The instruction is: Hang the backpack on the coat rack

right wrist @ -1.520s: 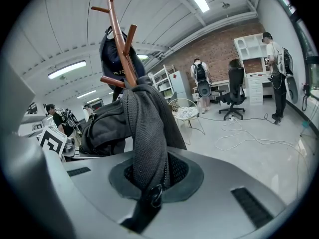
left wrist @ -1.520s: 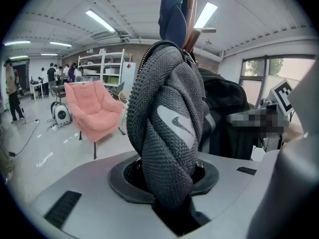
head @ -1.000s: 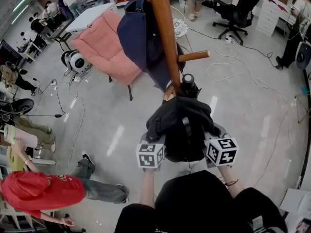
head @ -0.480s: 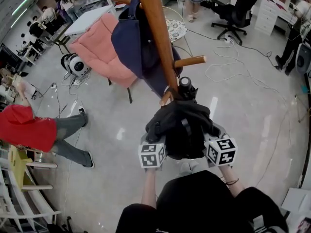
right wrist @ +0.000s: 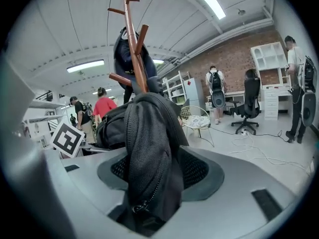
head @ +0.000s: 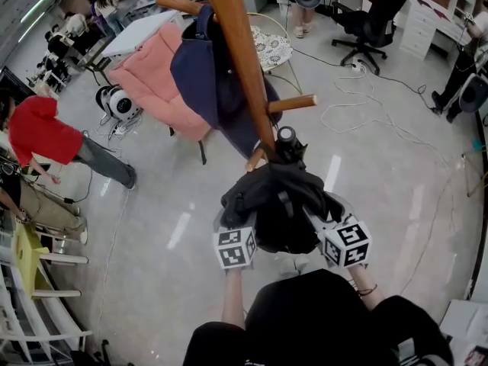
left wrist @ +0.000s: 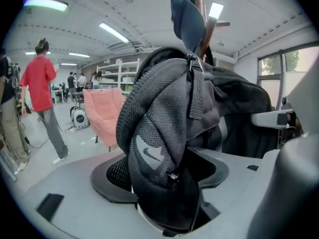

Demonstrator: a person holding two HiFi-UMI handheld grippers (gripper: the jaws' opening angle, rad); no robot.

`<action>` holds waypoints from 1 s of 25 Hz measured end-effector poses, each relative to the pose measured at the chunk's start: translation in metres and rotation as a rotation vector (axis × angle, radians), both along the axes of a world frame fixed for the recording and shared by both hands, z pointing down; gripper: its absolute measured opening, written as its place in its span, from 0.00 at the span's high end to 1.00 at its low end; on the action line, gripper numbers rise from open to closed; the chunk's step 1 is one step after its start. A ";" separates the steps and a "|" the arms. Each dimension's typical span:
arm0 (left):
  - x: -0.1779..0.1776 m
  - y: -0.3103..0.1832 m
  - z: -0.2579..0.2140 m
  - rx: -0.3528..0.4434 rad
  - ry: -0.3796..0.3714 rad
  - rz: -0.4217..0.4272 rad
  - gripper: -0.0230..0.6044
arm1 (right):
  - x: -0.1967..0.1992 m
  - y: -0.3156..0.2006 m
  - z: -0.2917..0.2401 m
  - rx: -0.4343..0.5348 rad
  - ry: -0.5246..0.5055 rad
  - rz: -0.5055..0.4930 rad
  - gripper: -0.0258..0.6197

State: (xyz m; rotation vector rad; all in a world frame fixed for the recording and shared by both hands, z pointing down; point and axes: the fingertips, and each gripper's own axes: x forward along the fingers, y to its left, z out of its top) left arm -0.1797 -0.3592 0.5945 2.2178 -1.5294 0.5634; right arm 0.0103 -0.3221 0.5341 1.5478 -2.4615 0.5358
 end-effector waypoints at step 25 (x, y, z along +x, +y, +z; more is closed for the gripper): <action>-0.028 0.053 -0.084 0.208 -0.009 -0.128 0.66 | -0.034 0.059 -0.063 0.189 -0.035 -0.257 0.77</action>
